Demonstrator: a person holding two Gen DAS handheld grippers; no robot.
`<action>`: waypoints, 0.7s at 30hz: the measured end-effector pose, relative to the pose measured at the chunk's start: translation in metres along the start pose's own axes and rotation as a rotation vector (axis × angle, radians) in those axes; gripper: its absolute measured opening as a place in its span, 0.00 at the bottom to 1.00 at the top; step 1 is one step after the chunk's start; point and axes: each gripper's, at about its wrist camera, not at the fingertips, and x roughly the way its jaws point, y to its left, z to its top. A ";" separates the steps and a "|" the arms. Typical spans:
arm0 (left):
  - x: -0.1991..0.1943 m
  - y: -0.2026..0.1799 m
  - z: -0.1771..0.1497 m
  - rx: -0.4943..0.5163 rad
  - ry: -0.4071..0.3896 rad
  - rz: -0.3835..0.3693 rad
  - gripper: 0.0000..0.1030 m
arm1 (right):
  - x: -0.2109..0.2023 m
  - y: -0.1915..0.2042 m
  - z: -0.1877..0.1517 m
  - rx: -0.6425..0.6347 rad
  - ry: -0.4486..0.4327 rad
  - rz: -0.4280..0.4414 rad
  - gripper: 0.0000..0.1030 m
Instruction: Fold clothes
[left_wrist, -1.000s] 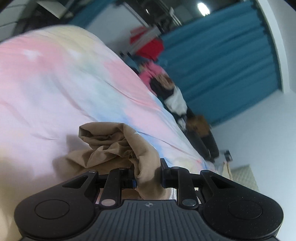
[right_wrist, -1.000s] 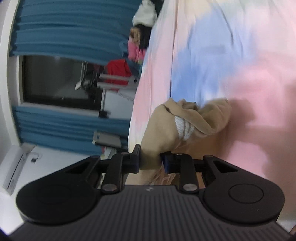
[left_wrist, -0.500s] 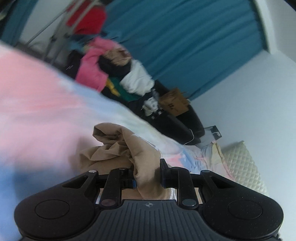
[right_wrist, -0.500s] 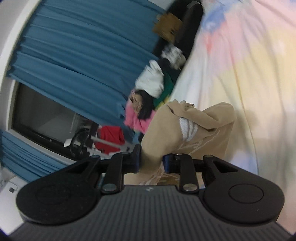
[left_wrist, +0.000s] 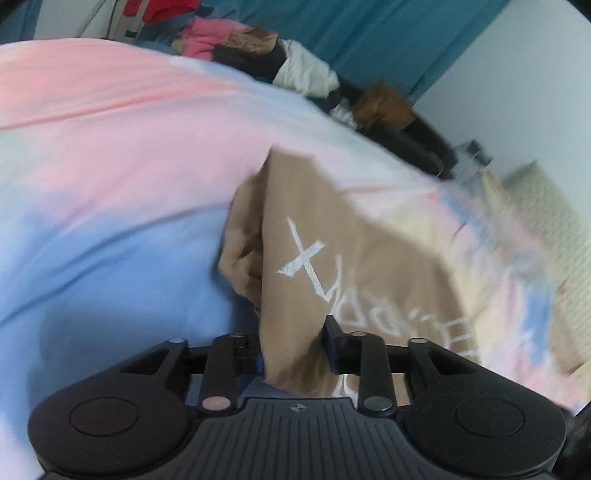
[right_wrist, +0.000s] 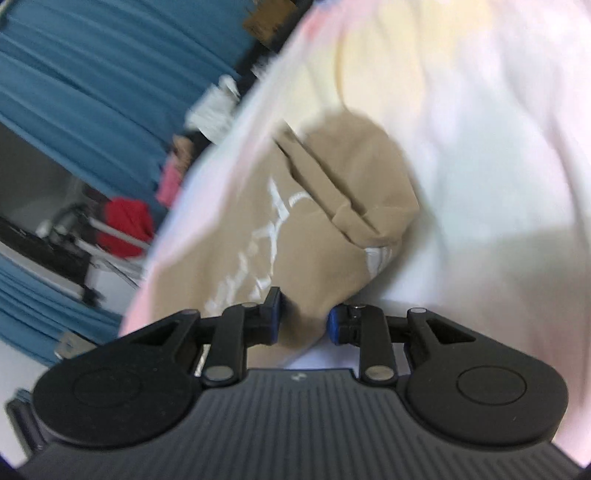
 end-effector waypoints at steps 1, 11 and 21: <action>-0.002 0.000 -0.002 0.006 -0.009 0.007 0.39 | -0.002 0.000 0.000 0.003 0.008 -0.010 0.30; -0.096 -0.067 0.004 0.149 -0.093 0.070 0.89 | -0.078 0.042 0.015 -0.099 0.041 -0.138 0.39; -0.260 -0.152 -0.047 0.352 -0.243 0.045 1.00 | -0.232 0.110 -0.008 -0.449 -0.139 -0.018 0.64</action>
